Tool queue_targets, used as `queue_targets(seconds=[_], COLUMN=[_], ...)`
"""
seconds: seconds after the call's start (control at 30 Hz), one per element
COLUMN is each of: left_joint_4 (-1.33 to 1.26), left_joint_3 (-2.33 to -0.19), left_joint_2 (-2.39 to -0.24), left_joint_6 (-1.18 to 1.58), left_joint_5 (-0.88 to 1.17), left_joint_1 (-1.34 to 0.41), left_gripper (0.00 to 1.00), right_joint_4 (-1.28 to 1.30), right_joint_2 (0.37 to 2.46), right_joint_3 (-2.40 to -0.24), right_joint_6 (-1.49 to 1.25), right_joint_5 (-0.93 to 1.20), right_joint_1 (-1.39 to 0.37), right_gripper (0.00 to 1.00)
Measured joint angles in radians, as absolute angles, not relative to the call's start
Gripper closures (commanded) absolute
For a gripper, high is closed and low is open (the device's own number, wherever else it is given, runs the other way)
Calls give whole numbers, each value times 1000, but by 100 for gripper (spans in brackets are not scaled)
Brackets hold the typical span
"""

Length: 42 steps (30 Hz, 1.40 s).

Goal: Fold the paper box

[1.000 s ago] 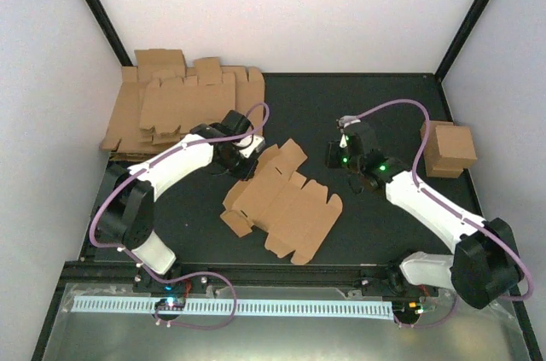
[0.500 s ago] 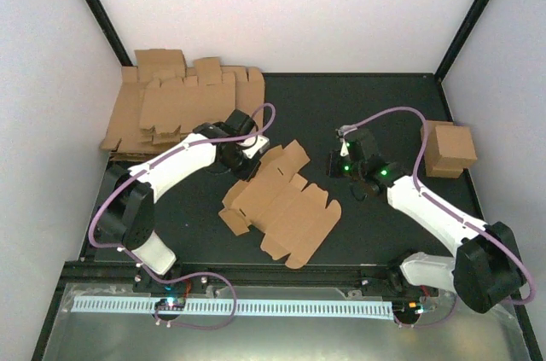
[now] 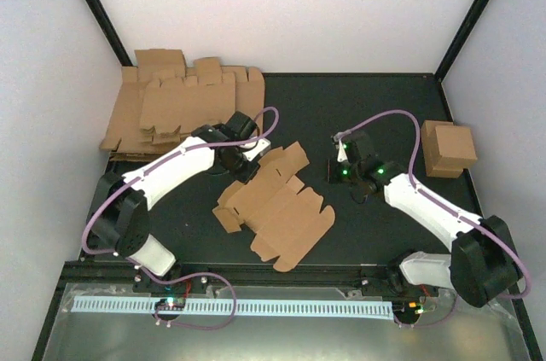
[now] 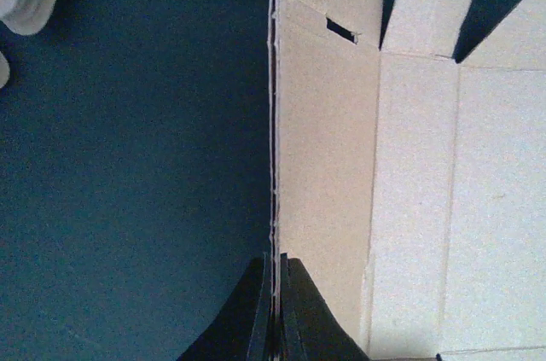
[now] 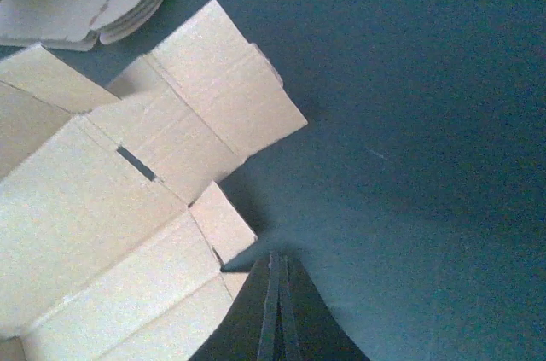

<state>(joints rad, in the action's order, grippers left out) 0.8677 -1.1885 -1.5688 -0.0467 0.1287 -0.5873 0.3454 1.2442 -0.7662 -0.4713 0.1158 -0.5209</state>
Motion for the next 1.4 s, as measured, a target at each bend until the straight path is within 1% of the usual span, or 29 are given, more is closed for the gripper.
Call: queue_targets(seconds=[0.13, 0.37, 0.53, 0.8, 1.13, 1.4], left_joint_4=[867, 867, 862, 855, 852, 842], left_joint_3=[-1188, -1188, -1176, -1166, -1156, -1156], left_joint_2=[-1555, -1553, -1517, -1498, -1501, -1511], left_joint_6=[-55, -69, -69, -69, -72, -71], left_joint_5=[84, -24, -49, -52, -70, -97], left_joint_1=[-609, -690, -709, -719, -731, -735], left_gripper=[98, 99, 98, 98, 98, 99], right_joint_4=[359, 350, 312, 274, 239, 224], right_joint_2=[1272, 1373, 1454, 1570, 1698, 1715], right_joint_3=[-766, -766, -766, -782, -852, -885], right_joint_6=[-466, -467, -473, -472, -472, -472], right_joint_5=[156, 302, 377, 387, 386, 385], right_joint_1=[-521, -521, -521, -521, -520, -519], right_gripper=[98, 98, 98, 98, 98, 98])
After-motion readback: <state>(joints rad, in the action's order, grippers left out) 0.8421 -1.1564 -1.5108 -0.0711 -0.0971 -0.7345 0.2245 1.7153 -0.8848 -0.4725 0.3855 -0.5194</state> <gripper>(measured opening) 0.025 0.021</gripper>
